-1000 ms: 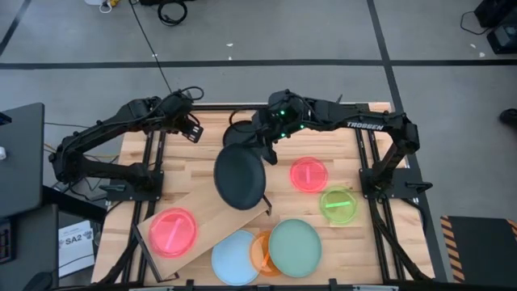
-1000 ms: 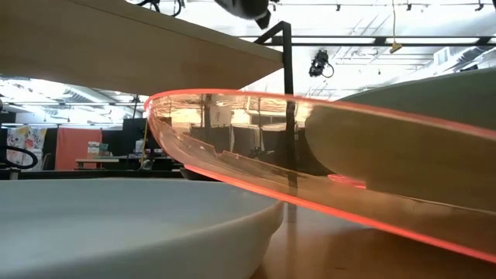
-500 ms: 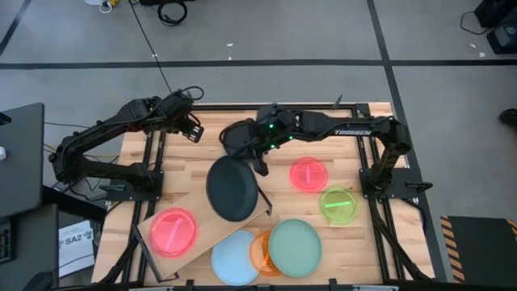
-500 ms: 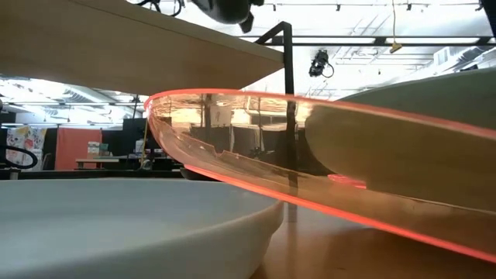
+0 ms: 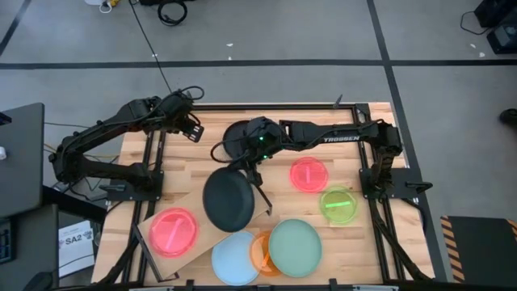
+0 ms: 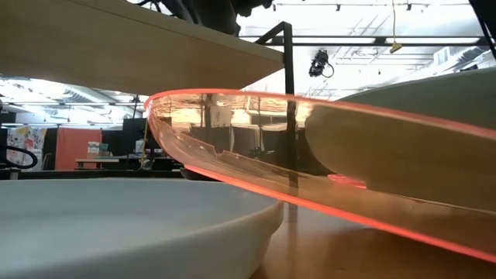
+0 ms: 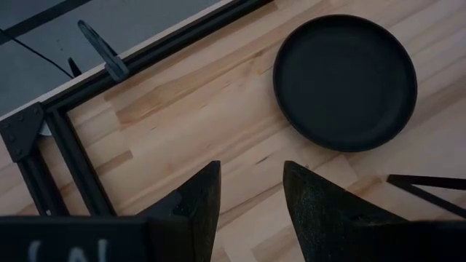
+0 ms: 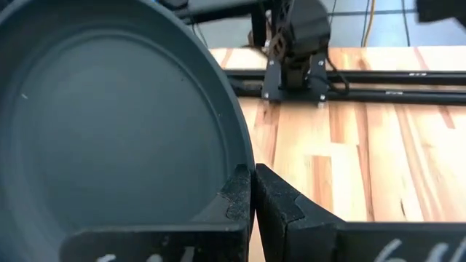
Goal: Place and stack plates onto a shelf
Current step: Put the right black plate on the shelf
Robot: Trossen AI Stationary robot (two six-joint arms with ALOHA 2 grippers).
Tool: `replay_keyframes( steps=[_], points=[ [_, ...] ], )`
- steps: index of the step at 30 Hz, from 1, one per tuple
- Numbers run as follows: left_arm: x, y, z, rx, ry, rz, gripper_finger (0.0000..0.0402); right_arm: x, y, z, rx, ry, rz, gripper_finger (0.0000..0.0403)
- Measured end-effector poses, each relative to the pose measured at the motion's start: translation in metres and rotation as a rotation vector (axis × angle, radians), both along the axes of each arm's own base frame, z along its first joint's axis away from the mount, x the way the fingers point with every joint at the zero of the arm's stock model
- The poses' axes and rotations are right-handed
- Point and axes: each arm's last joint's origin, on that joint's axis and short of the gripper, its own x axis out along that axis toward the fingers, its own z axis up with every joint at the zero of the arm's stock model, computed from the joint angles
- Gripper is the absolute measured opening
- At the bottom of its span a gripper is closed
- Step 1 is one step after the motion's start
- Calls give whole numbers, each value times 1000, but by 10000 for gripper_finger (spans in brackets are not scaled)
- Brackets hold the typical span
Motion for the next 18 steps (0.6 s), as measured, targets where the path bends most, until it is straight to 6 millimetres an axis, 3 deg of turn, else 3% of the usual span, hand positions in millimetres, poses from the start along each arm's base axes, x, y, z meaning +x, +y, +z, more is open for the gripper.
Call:
replay_keyframes(
  steps=[18],
  points=[
    [0, 0, 0, 0, 1, 0, 157, 1, -3, -6, -64, 28, -54, 15]
  ],
)
